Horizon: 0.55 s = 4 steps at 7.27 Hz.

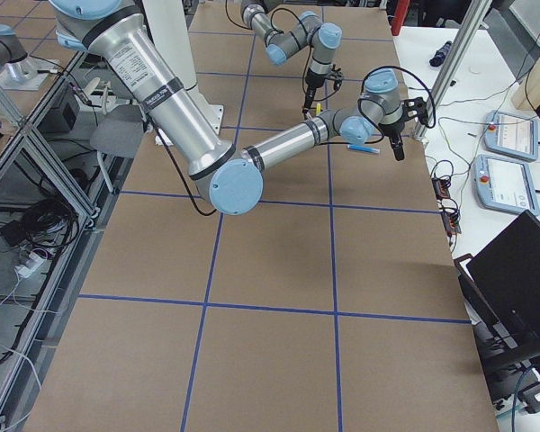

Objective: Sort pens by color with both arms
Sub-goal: 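Lower the left gripper onto the red-capped white marker and grasp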

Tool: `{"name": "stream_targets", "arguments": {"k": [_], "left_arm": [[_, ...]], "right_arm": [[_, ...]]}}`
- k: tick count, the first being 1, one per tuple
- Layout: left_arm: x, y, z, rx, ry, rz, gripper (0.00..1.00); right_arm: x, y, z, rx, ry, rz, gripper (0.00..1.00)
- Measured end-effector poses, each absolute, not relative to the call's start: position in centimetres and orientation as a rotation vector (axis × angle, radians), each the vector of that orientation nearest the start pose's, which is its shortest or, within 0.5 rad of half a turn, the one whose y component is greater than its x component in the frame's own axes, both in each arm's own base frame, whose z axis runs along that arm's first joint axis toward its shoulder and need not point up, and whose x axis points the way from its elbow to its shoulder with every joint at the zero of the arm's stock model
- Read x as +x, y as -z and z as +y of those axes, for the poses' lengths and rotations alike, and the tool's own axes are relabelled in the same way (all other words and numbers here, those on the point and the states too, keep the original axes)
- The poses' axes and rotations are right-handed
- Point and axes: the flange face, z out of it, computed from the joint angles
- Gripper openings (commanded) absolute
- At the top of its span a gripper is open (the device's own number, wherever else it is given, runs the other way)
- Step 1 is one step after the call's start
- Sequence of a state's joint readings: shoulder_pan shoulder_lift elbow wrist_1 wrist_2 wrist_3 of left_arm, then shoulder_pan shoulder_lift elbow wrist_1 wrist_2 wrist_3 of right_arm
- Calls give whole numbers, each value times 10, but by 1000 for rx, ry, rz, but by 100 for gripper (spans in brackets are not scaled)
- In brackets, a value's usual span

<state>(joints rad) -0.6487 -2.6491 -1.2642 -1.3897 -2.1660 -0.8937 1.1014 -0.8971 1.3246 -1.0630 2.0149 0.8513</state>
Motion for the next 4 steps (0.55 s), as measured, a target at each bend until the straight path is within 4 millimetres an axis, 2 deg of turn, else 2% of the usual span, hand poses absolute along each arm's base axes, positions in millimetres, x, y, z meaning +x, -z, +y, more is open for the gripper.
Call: {"name": "stream_targets", "arguments": {"k": [1, 4], "left_arm": [[581, -106, -535, -109, -204, 803, 61], [583, -110, -534, -120, -202, 799, 46]], "right_arm": [[-260, -305, -713, 473, -141, -888, 100], [-261, -303, -713, 476, -139, -890, 100]]}}
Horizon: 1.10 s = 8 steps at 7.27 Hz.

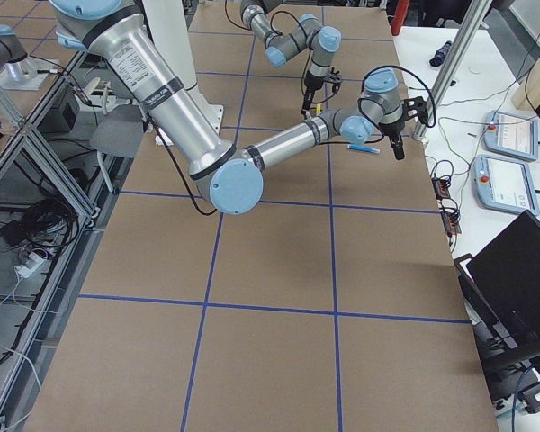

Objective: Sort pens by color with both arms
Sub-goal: 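Lower the left gripper onto the red-capped white marker and grasp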

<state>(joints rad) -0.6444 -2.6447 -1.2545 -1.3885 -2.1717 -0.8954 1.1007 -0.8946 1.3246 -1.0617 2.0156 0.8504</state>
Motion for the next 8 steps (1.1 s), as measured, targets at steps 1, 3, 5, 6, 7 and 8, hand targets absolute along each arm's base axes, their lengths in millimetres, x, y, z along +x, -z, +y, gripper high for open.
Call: {"name": "stream_targets", "arguments": {"k": [1, 3, 5, 6, 7, 8], "left_arm": [[583, -114, -534, -123, -200, 795, 35], [583, -117, -534, -130, -194, 790, 6], [581, -114, -533, -141, -164, 791, 0], [578, -110, -531, -146, -138, 797, 0], [573, -104, -528, -144, -127, 807, 0], [564, -101, -521, -142, -124, 812, 0]], "right_arm": [[-261, -303, -713, 477, -138, -890, 100], [-261, -302, -713, 479, -136, -891, 100], [-261, -300, -712, 481, -136, -894, 100], [-261, -300, -712, 483, -136, -895, 100], [-261, -299, -711, 484, -136, -896, 100], [-260, -299, -711, 484, -137, -897, 100]]}}
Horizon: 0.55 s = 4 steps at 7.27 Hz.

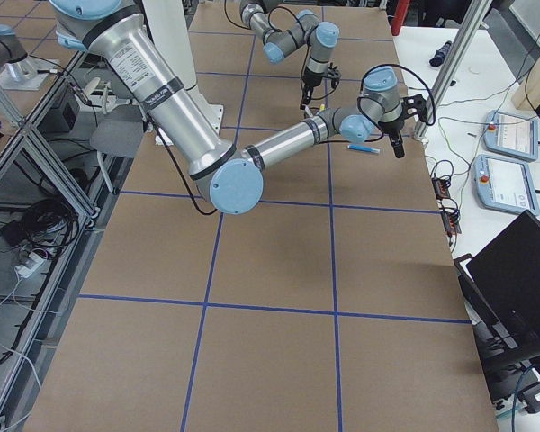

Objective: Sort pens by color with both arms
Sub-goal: 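Lower the left gripper onto the red-capped white marker and grasp, then lift the red-capped marker out of the cup with the left gripper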

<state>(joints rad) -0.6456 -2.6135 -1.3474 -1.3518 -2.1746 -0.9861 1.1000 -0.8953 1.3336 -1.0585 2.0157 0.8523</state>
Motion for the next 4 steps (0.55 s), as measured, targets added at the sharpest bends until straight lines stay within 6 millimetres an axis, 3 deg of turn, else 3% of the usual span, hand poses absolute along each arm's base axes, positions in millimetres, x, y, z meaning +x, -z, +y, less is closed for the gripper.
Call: {"name": "stream_targets", "arguments": {"k": [2, 4], "left_arm": [[523, -90, -490, -147, -123, 816, 0], [474, -60, -450, -166, -134, 836, 0]], "right_arm": [[-259, -299, -711, 484, -138, -897, 100], [-260, -300, -711, 479, -136, -900, 100]]}}
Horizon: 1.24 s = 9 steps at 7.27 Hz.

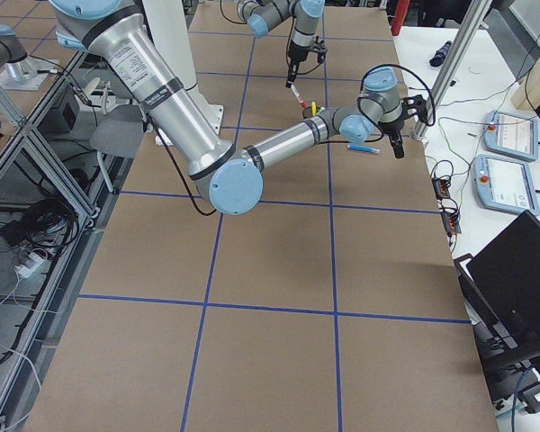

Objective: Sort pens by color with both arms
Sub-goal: 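Lift the red-capped marker out of the cup with the left gripper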

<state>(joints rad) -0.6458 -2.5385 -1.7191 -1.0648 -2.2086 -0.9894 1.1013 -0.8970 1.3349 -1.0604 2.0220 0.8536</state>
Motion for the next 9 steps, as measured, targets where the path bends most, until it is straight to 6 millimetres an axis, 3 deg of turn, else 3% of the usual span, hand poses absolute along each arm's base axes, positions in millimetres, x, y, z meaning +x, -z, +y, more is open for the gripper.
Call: {"name": "stream_targets", "arguments": {"k": [2, 3, 7, 9], "left_arm": [[449, -45, -431, -160, -144, 853, 0], [444, -46, -437, -143, -145, 856, 0], [416, -52, -534, 139, -54, 917, 0], [427, -66, -579, 307, 55, 882, 0]], "right_arm": [[-260, -298, -710, 477, -132, -906, 100], [-260, -298, -710, 476, -132, -907, 100], [-260, -297, -711, 480, -132, -907, 100], [-261, -295, -711, 484, -131, -906, 100]]}}
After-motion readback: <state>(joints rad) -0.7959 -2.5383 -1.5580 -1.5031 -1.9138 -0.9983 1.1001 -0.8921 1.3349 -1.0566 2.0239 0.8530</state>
